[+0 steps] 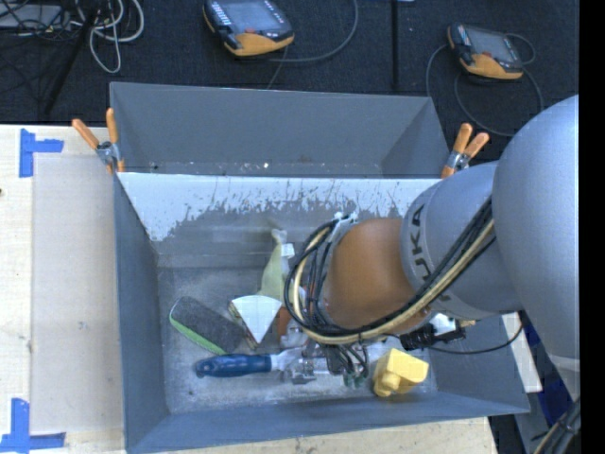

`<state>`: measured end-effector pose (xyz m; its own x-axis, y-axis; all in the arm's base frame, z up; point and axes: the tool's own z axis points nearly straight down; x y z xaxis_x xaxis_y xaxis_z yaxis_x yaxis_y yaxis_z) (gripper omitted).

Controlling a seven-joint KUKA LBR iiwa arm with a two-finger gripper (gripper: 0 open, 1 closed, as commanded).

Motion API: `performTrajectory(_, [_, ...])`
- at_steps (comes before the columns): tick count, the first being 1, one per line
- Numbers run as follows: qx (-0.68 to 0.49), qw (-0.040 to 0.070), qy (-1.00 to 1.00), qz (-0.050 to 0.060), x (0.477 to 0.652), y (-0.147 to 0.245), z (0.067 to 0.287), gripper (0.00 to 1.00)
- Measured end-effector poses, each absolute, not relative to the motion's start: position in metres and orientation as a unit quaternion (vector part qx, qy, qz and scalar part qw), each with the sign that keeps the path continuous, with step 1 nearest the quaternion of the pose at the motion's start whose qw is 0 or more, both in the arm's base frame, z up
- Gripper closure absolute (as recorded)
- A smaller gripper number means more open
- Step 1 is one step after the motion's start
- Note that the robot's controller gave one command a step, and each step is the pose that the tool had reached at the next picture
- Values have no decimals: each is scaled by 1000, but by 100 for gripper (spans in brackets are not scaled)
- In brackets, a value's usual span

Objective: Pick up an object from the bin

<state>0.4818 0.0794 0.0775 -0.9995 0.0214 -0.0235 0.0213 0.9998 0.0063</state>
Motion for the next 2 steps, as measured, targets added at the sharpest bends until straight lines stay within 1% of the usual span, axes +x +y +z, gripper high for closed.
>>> performTrajectory(1, [11, 11, 1000, 3, 482, 80, 78, 100])
performTrajectory(2, [11, 5, 1000, 2, 480, 79, 82, 100])
